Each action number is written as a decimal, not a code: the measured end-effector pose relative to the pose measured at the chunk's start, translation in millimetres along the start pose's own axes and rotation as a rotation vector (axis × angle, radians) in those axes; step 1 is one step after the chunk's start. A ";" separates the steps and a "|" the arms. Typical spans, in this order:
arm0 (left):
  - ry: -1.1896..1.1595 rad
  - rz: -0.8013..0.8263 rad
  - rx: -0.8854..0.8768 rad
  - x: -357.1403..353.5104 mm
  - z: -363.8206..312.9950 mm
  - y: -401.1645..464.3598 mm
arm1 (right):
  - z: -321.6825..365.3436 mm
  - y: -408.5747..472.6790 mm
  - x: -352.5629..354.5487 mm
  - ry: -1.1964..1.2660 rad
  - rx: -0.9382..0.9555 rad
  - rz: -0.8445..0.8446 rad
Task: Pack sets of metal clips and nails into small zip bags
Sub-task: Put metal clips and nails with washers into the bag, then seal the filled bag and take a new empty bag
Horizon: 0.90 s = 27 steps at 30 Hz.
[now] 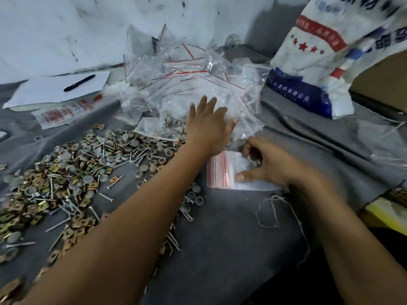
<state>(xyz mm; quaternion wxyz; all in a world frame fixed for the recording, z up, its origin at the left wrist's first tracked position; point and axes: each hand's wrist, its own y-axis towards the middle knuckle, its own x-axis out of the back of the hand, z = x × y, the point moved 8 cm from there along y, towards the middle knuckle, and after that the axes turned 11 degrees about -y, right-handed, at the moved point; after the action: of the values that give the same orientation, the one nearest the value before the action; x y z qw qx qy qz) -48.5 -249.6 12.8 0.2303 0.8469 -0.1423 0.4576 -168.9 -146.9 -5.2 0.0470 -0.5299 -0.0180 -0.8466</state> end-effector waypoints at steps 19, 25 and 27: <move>-0.515 -0.182 0.260 -28.8 -66.4 -95.0 | -48.1 -21.5 9.2 0.958 -0.214 -0.470; 0.117 -0.004 0.023 -64.9 -90.5 -91.6 | -79.3 -53.5 22.1 1.404 -0.379 -0.750; 0.153 0.027 0.035 -70.1 -90.5 -89.7 | -84.5 -65.2 33.4 1.472 -0.367 -0.851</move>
<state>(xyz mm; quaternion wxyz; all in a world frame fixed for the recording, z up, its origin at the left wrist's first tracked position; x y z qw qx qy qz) -110.1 -123.9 -26.4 0.2195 0.8114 -0.1279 0.5264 -265.5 -90.9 -10.8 -0.3601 0.2050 -0.0427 -0.9091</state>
